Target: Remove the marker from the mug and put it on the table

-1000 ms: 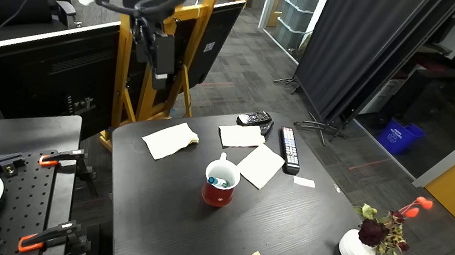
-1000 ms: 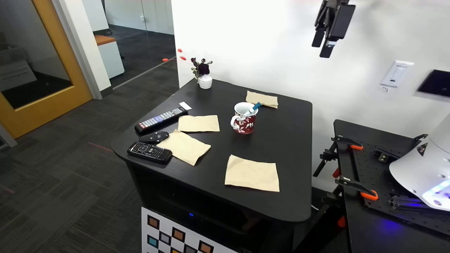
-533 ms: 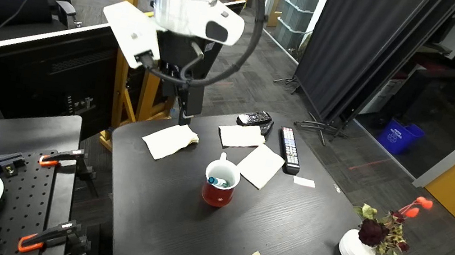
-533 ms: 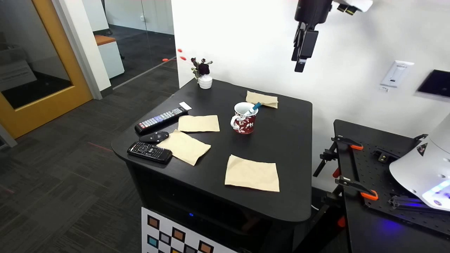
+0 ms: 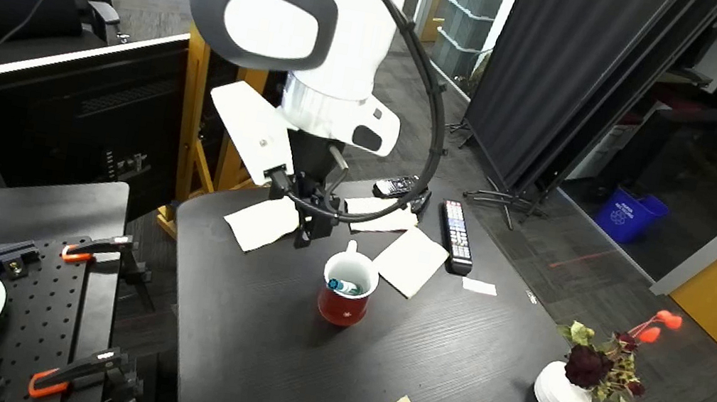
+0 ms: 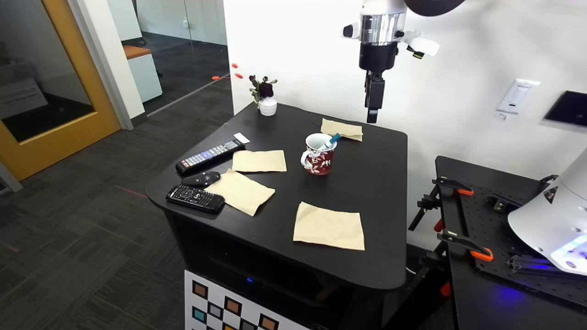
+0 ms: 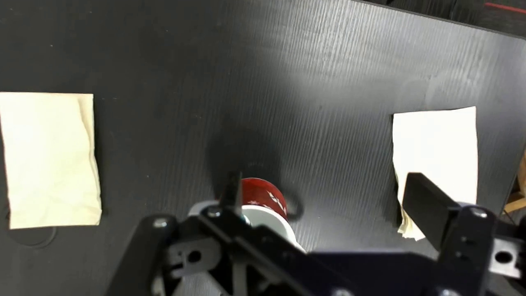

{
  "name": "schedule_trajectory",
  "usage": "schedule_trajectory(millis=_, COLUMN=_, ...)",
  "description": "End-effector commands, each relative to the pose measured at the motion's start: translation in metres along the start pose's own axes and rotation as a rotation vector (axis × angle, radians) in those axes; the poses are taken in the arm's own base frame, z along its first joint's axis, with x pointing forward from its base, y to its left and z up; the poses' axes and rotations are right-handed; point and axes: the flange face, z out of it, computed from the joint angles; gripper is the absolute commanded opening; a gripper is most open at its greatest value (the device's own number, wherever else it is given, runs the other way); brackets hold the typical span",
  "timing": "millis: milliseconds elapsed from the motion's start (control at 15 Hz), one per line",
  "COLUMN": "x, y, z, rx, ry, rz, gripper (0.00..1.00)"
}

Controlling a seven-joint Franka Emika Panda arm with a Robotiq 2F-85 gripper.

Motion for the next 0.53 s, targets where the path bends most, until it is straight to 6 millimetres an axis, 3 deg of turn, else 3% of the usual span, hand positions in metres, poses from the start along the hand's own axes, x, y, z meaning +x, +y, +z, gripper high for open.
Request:
schedule_trajectory(millis=0, x=0.026, y=0.016, z=0.02, rx=-0.012, ry=-0.009, rz=-0.005, gripper=1.0)
schedule_trajectory(millis=467, x=0.058, y=0.043, z=0.051, rx=-0.017, ry=-0.036, rz=0.039, gripper=1.0)
